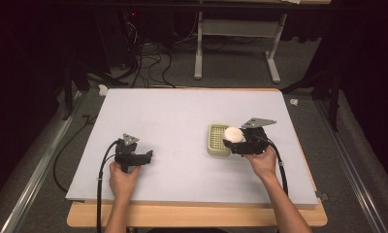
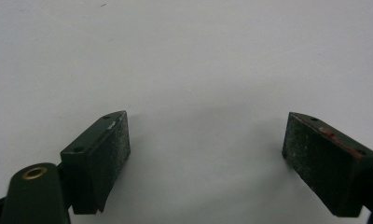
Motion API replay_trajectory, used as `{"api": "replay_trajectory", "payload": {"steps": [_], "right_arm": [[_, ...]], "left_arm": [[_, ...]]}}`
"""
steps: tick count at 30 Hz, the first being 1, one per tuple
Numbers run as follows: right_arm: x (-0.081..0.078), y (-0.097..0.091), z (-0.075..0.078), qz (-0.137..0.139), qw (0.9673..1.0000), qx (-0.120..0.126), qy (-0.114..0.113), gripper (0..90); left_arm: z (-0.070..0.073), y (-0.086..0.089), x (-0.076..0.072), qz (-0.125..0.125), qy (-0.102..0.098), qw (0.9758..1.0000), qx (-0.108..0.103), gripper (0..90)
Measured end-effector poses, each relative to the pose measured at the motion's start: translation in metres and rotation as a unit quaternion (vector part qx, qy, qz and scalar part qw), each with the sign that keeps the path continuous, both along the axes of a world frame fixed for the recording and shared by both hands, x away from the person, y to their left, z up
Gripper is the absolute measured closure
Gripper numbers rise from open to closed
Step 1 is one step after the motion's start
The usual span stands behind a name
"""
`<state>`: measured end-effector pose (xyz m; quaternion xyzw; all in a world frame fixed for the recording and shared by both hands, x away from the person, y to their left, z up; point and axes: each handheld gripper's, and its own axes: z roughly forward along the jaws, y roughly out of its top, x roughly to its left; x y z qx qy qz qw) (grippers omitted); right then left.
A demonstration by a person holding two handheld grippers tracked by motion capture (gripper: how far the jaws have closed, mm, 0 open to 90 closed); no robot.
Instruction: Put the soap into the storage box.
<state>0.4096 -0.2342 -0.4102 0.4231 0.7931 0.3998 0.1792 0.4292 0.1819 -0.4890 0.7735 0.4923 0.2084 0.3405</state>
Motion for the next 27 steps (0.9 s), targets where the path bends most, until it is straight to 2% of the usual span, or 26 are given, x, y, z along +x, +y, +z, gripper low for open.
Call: {"api": "replay_trajectory", "payload": {"steps": [4,12,27], "right_arm": [[0.004,0.003,0.002,0.006,1.0,-0.004,-0.003,24.8],[0.011,0.01,0.0,0.008,0.9999,-0.011,0.005,24.7],[0.024,0.024,-0.012,0.009,0.9994,-0.023,0.024,24.7]], "left_arm": [[0.0,0.0,0.0,0.0,0.0,1.0,0.0,15.4],[0.0,0.0,0.0,0.0,0.0,1.0,-0.001,15.5],[0.0,0.0,0.0,0.0,0.0,1.0,-0.001,15.5]]}}
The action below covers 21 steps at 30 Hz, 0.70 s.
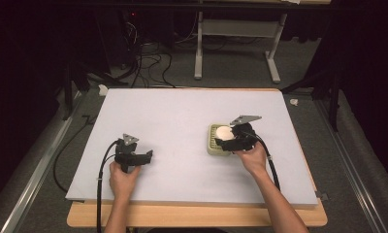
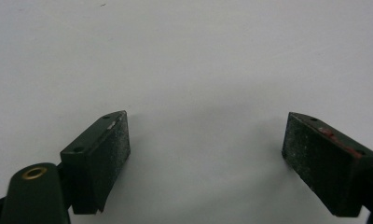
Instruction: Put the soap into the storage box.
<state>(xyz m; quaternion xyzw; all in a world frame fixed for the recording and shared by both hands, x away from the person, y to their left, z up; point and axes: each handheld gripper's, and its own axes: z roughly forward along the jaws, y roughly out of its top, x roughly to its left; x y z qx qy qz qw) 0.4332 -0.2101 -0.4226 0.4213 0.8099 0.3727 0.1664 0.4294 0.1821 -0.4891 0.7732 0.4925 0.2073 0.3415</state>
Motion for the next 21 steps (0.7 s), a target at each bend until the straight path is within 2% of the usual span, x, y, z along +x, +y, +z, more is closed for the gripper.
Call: {"api": "replay_trajectory", "payload": {"steps": [21], "right_arm": [[0.012,0.012,-0.018,-0.002,0.9994,-0.025,0.023,24.5]], "left_arm": [[0.0,0.0,0.0,0.0,0.0,1.0,0.001,15.6]]}}
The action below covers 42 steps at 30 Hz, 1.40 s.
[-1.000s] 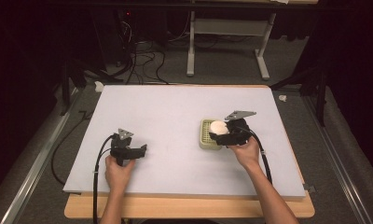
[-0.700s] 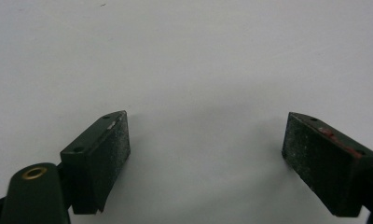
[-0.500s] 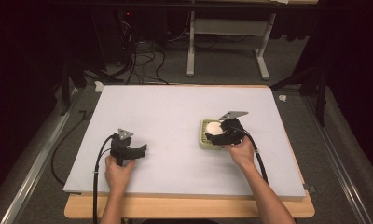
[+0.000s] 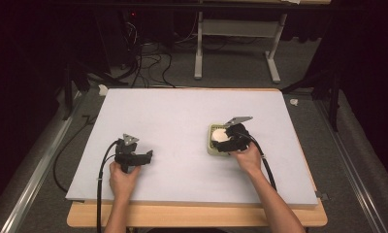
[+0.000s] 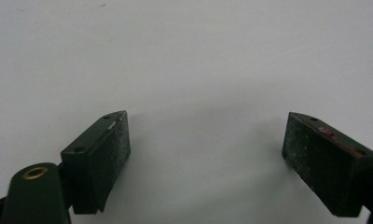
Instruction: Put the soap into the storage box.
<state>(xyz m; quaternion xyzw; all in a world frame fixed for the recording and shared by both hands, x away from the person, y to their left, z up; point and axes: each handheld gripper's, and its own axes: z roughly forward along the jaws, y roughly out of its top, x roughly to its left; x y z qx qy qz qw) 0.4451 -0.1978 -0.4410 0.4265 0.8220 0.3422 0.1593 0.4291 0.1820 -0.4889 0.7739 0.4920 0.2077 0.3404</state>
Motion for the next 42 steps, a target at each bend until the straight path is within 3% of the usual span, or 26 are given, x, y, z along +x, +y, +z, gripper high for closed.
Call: {"api": "replay_trajectory", "payload": {"steps": [21,24,28,42], "right_arm": [[0.005,0.001,-0.008,-0.008,0.9997,-0.008,0.019,24.3],[0.005,0.001,-0.007,-0.006,0.9999,-0.004,0.013,23.9],[0.003,0.0,0.004,-0.008,0.9997,0.02,-0.011,24.3],[-0.004,-0.01,0.013,-0.01,0.999,0.036,-0.026,24.0]], "left_arm": [[0.0,0.0,0.0,0.0,-0.001,1.0,0.0,15.6],[0.0,0.0,0.0,0.0,-0.001,1.0,0.0,15.6],[0.0,0.0,0.0,0.0,-0.001,1.0,0.0,15.6],[0.0,0.0,0.0,0.0,0.0,1.0,0.0,15.6]]}}
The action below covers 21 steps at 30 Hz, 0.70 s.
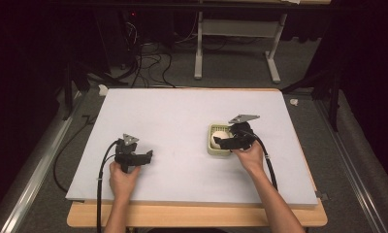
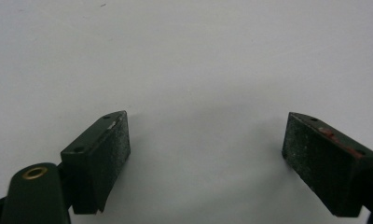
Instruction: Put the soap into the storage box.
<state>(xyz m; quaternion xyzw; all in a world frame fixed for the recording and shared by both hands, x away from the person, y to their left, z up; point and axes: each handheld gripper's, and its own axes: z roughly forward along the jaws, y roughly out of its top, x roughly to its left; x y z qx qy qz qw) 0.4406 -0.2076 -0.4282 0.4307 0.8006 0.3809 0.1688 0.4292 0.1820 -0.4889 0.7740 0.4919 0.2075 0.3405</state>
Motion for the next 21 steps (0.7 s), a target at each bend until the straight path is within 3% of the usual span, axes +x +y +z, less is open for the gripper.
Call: {"api": "replay_trajectory", "payload": {"steps": [21], "right_arm": [[-0.012,-0.015,0.014,-0.002,0.9997,0.015,-0.021,25.3]], "left_arm": [[0.0,0.0,0.0,0.0,0.0,1.0,0.0,15.6]]}}
